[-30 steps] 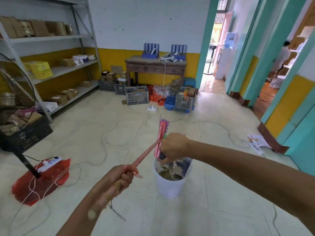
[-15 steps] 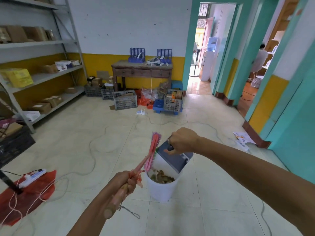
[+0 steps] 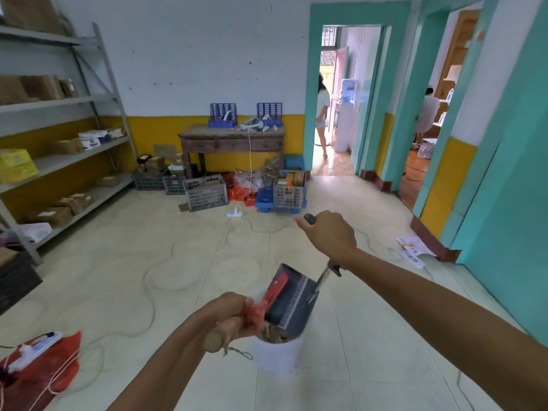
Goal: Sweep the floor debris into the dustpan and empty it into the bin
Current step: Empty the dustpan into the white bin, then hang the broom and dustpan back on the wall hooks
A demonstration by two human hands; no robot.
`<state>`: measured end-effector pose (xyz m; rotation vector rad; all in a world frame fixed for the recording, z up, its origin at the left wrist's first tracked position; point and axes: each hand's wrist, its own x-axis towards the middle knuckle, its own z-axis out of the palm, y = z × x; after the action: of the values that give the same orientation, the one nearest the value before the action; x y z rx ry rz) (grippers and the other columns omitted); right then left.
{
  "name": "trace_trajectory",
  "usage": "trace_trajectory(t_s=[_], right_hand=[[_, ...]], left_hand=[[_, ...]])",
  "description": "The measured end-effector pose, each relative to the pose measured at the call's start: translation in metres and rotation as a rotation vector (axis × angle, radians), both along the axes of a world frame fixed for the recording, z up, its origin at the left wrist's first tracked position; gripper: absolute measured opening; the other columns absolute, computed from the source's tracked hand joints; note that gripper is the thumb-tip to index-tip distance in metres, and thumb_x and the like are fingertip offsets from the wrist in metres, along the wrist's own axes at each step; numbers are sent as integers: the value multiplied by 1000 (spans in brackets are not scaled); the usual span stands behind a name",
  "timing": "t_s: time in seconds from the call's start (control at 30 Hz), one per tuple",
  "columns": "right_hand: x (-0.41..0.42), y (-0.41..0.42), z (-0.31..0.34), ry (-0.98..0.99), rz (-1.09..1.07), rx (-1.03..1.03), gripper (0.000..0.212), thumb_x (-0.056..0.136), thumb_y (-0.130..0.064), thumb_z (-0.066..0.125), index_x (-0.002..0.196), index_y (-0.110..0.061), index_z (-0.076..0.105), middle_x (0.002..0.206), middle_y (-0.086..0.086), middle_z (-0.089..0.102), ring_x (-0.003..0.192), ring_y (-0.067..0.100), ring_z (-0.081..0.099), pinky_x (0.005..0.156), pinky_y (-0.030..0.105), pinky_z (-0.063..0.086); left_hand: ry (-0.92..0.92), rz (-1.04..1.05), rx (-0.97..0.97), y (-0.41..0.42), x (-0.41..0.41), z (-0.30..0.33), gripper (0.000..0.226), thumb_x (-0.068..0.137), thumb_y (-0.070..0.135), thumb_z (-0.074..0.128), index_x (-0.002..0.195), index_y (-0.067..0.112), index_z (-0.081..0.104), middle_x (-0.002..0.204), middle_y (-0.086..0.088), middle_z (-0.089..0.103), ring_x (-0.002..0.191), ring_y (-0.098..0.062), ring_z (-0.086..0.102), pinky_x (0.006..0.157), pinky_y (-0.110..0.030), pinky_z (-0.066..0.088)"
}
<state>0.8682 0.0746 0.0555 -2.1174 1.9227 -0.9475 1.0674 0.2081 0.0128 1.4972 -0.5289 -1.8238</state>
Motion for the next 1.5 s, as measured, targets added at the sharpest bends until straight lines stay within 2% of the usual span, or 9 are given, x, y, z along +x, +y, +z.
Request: trace_trajectory(t_s=[0.13,0.33,0.53,0.67,0.87,0.97,1.13,1.27,1.5], right_hand=[[-32,-19,25,-467,-102,244,51,92,-59,51,67,-14,51,63,4,56,52,17,53,47,25,39],[-69,-28,42,-1365,-34,388,39,102,-26,51,66,-14,44,50,-2,36,36,8,31,33,18,28],[-117,-37,52,-1845,-102,181,34,100,-23,52,70,-10,46,58,3,44,39,14,43,38,20,42],[-132,-44,58,-1940,-313,-159,24,102,-22,46,82,-9,41,36,-3,42,32,14,45,43,23,50],[-184,-37,63,-1867,-580,-585,10,103,-24,44,102,-16,38,79,11,52,49,15,54,46,27,53],[-210,-28,72,-1746,-657,-869,12,103,-25,43,95,-18,37,73,6,52,43,9,54,44,24,50],[-245,-29,90,-1728,-623,-953,16,104,-28,42,92,-19,39,66,7,49,43,14,50,41,22,45],[-284,-34,104,-1850,-536,-970,17,103,-32,44,99,-16,41,61,4,46,48,16,47,44,24,47],[-371,-23,126,-1950,-608,-1080,25,101,-37,46,94,-13,43,50,0,46,35,14,44,36,18,42]], left_hand=[[-51,-252,-200,-35,-18,45,18,99,10,48,91,3,61,68,-13,67,56,-23,65,63,-36,61],[-244,-359,-375,-97,-67,83,32,95,5,44,114,0,69,82,-16,63,69,-27,65,71,-39,60],[-714,-394,-797,-146,-116,88,9,95,19,60,91,20,67,77,-10,69,60,-16,67,57,-28,56],[-1116,-324,-1175,-163,-165,72,12,91,30,63,88,21,70,93,4,66,83,-10,63,72,-21,53],[-828,-20,-1303,-204,-224,59,12,98,23,50,89,19,56,88,1,45,73,-11,54,59,-17,51],[-572,-119,-1351,-217,-270,59,7,98,22,52,99,16,56,92,-2,48,74,-16,62,62,-29,61],[-259,-353,-1434,-206,-365,51,22,99,37,46,100,16,52,77,11,59,66,-4,59,57,-15,49],[-106,-472,-1375,-208,-434,49,24,98,32,43,106,13,57,92,-14,65,85,-22,62,72,-36,52],[21,-435,-1423,-216,-529,57,16,99,22,46,84,27,47,63,8,44,55,-3,48,49,-10,38]])
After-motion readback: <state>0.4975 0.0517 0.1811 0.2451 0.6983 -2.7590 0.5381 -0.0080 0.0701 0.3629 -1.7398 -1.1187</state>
